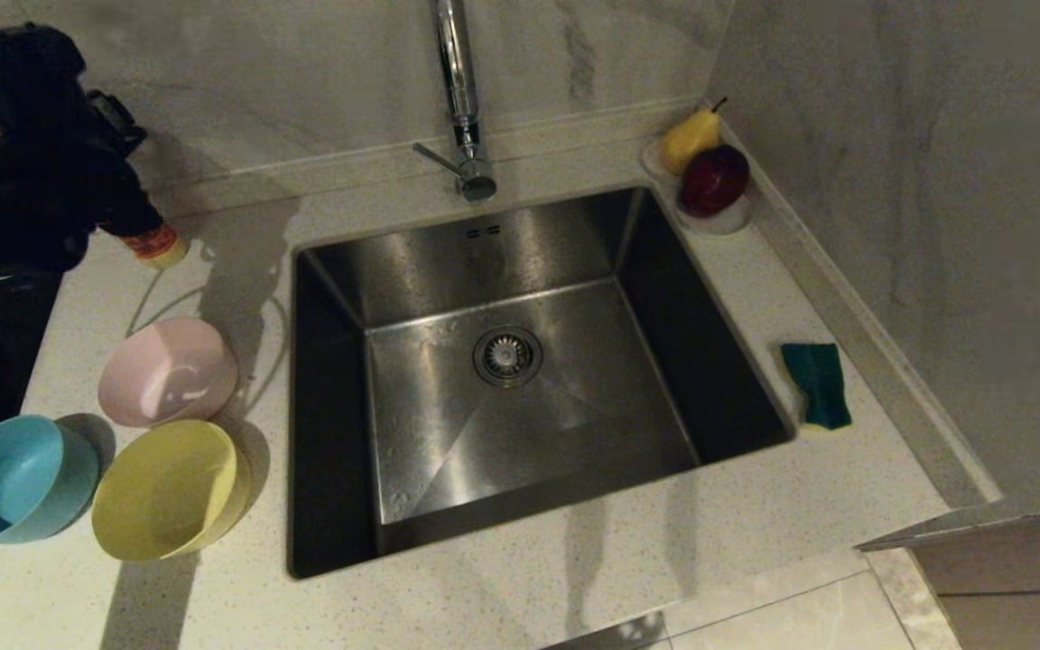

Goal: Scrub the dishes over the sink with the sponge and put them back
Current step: Place the dish soap on the table, then turn on the faucet

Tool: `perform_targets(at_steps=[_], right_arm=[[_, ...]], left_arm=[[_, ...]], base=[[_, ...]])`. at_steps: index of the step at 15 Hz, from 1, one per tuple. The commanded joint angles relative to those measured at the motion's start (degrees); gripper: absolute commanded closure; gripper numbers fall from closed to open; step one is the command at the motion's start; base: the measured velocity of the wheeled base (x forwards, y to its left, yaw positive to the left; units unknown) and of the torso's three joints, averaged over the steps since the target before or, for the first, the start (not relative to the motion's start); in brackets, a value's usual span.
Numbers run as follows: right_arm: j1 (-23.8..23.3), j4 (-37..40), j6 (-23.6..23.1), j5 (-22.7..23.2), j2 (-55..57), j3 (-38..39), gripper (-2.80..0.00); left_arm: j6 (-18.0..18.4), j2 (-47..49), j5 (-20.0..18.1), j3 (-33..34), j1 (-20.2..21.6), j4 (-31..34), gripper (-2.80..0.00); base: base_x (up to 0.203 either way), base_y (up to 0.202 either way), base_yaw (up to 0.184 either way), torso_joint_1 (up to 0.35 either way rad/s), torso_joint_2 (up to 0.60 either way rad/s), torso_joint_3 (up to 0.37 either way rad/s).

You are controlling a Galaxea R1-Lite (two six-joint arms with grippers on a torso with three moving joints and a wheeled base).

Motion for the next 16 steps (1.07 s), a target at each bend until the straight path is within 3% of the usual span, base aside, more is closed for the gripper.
perform_targets(at_steps=[1,5,6,9,12,14,16], right_arm=[[0.01,-0.03,-0.02,0.02,0.02,0.01,0.00],[0.01,-0.03,-0.02,0.02,-0.04,0.01,0.00],[0.01,-0.03,-0.02,0.02,-0.04,0.01,0.00],[0.01,-0.03,-0.02,0.02,-0.04,0.01,0.00],[0.01,-0.03,-0.02,0.02,0.00,0.01,0.00],[0.01,-0.03,-0.02,0.02,-0.04,0.01,0.00],[0.01,-0.03,-0.02,0.02,-0.04,0.01,0.00]], left_arm=[[1.93,-9.69,-0.64,4.38,-0.41,-0.35,-2.80],[4.36,-21.03,-2.81,8.99,-0.84,-0.04,-2.80],[5.08,-24.08,-3.24,9.56,-0.85,0.39,0.00],[5.85,-33.81,-6.60,12.67,-0.87,5.61,0.00],[5.69,-42.37,-11.95,17.13,-0.94,19.78,0.00],[4.53,-47.74,-18.31,19.04,-0.96,26.42,0.00],[4.08,-51.50,-27.80,19.24,-0.96,34.06,0.00]], base=[[0.000,0.000,0.000,0.000,0.00,0.000],[0.000,0.000,0.000,0.000,0.00,0.000],[0.000,0.000,0.000,0.000,0.00,0.000],[0.000,0.000,0.000,0.000,0.00,0.000],[0.000,0.000,0.000,0.000,0.00,0.000],[0.000,0.000,0.000,0.000,0.00,0.000],[0.000,0.000,0.000,0.000,0.00,0.000]])
